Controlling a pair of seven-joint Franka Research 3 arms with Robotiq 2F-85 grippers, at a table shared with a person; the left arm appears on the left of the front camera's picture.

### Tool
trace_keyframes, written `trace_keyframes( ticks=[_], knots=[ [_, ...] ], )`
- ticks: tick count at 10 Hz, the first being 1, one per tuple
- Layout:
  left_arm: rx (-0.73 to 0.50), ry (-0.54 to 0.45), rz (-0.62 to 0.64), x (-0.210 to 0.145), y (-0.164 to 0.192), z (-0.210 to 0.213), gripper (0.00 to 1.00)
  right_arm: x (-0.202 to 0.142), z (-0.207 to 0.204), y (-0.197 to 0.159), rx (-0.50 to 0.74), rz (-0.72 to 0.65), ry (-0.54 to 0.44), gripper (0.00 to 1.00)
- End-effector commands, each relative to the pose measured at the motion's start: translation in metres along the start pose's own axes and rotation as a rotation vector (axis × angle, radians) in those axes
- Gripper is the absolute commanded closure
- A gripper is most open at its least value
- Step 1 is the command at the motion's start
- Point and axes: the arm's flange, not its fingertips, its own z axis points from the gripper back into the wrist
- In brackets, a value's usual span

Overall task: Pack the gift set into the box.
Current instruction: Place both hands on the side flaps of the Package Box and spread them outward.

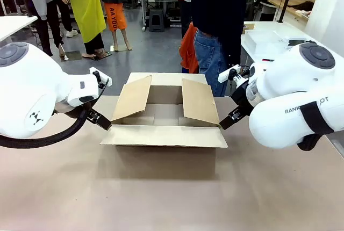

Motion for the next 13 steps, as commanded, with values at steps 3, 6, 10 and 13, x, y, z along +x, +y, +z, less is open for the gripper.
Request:
trace_keyframes(
  ticks=[3,6,10,13],
  knots=[
    [0.000,-0.002,-0.001,0.000,0.000,0.000,0.00,0.000,0.000,0.000,0.000,0.000,0.000,0.00],
    [0.000,-0.002,-0.001,0.000,0.000,0.000,0.00,0.000,0.000,0.000,0.000,0.000,0.000,0.00],
    [-0.042,0.034,0.058,-0.028,0.017,0.105,0.00,0.000,0.103,0.000,0.045,0.009,-0.011,0.00],
    [-0.202,-0.168,0.392,-0.067,0.062,0.198,0.00,-0.020,0.191,-0.035,0.238,-0.352,-0.115,0.00]
  ],
)
